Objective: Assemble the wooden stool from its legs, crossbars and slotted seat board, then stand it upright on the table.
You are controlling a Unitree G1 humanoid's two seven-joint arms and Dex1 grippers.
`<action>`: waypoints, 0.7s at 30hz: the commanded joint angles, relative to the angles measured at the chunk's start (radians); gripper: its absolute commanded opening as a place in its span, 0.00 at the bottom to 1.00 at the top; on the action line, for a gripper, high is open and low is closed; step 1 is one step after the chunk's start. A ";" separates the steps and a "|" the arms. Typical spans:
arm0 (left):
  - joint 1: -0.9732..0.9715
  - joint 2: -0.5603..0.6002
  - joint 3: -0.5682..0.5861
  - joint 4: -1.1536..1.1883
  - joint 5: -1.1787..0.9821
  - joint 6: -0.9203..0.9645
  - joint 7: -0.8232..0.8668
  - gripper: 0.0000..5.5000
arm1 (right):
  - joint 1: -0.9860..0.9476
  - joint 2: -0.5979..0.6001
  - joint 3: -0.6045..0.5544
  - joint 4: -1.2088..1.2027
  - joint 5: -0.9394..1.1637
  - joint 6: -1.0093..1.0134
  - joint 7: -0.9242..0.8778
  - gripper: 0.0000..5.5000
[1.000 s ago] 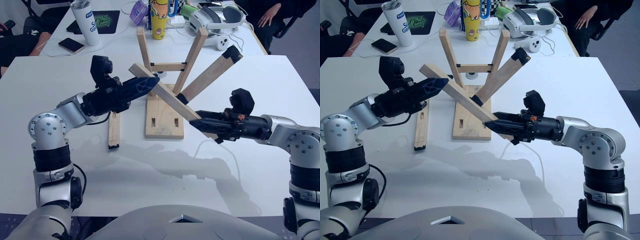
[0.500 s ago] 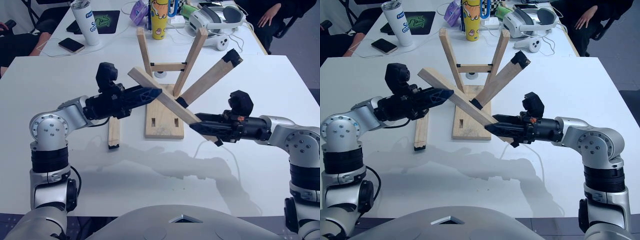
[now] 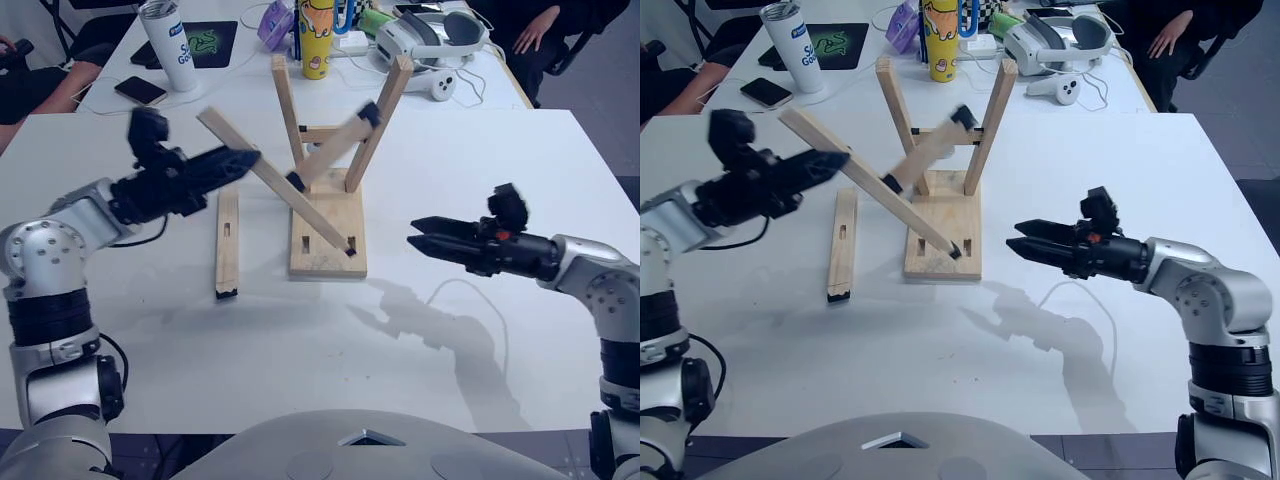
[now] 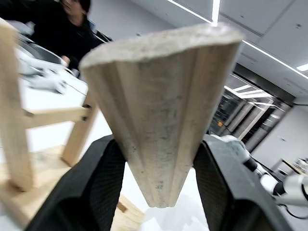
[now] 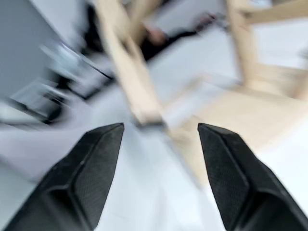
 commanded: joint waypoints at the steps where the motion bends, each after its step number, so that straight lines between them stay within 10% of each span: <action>1: -0.094 0.051 0.050 0.064 0.064 -0.082 -0.011 0.38 | 0.044 0.059 0.306 -0.058 -0.437 -0.412 -0.087 0.52; 16: -0.127 -0.051 -0.057 -0.008 0.262 -0.281 0.021 0.38 | -0.098 0.175 0.483 0.402 -1.137 -0.970 -0.552 0.52; 21: -0.082 -0.086 -0.106 -0.081 0.351 -0.372 0.039 0.38 | -0.135 0.161 0.410 0.430 -1.058 -1.037 -0.527 0.52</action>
